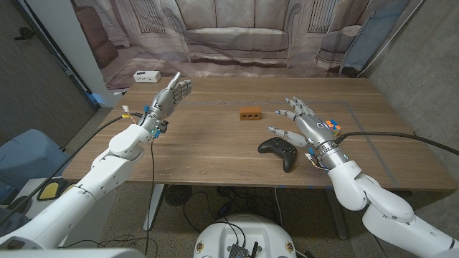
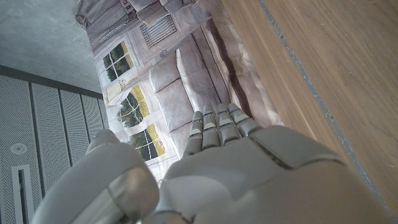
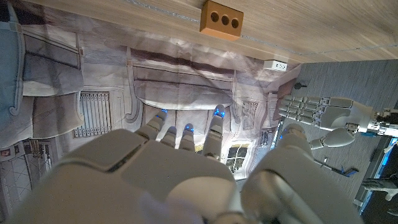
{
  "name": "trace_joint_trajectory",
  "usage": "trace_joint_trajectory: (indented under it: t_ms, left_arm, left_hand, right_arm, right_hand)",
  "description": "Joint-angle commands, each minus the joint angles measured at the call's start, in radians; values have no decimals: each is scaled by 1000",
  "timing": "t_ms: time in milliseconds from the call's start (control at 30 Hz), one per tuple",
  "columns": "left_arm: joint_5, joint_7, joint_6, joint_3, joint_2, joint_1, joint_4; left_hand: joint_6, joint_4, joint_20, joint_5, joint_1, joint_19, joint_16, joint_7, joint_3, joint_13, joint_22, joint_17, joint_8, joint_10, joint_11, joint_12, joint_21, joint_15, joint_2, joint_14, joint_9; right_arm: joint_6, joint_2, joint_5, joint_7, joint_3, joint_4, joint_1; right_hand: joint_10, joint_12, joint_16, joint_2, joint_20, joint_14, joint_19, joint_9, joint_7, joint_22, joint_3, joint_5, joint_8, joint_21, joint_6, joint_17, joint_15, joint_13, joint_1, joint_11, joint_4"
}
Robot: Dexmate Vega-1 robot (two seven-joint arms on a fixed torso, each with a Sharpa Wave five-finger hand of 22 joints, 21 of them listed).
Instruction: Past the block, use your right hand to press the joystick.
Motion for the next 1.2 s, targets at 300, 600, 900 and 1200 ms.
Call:
trace_joint_trajectory:
  t_ms: [300, 600, 900, 1200]
  left_arm:
    - [-5, -4, -11, -11, 8, 15, -8]
    - [-15, -19, -14, -10, 5, 8, -1]
    - [-18, -26, -18, -10, 4, 8, 6]
    - [-37, -57, -26, -7, 0, 3, 25]
  left_hand:
    - [9, -6, 2, -1, 2, -5, -2, -2, 2, 2, 4, 1, 1, 10, -1, 1, -6, -1, 5, 6, 5]
    - [9, -7, 1, -1, 2, -7, -2, -4, 1, 2, 4, 2, 0, 9, 0, -1, -6, -3, 6, 5, 5]
    - [10, -7, 0, -1, 1, -8, -2, -3, 0, 2, 4, 2, -1, 10, 0, -1, -6, -2, 6, 5, 5]
    - [11, -7, 2, -2, 0, -8, -2, -3, 0, 2, 4, 2, -2, 11, -1, -2, -6, -3, 6, 5, 5]
  right_arm:
    - [-145, -46, -86, 128, -82, -38, 62]
    - [-214, -63, -93, 214, -103, -71, 77]
    - [-259, -86, -88, 295, -119, -96, 106]
    - [-299, -84, -56, 368, -140, -108, 149]
  right_hand:
    - [-51, -4, 3, 15, 2, -88, -62, 4, 7, 3, 7, -5, 4, -4, -11, 5, 1, 5, -9, -3, 5]
    - [-71, -4, 3, 17, 7, -104, -84, 5, 8, 4, 8, -8, 8, -3, -3, 5, 5, 5, -11, -2, 5]
    - [-106, -4, 2, 23, 12, -133, -120, 5, 7, 5, 11, -12, 10, -3, -5, 5, 9, 5, -10, -2, 4]
    - [-110, 5, 10, 35, 28, -135, -133, 6, 2, 5, 20, -16, 19, 4, 20, 4, 50, 5, -3, 4, 0]
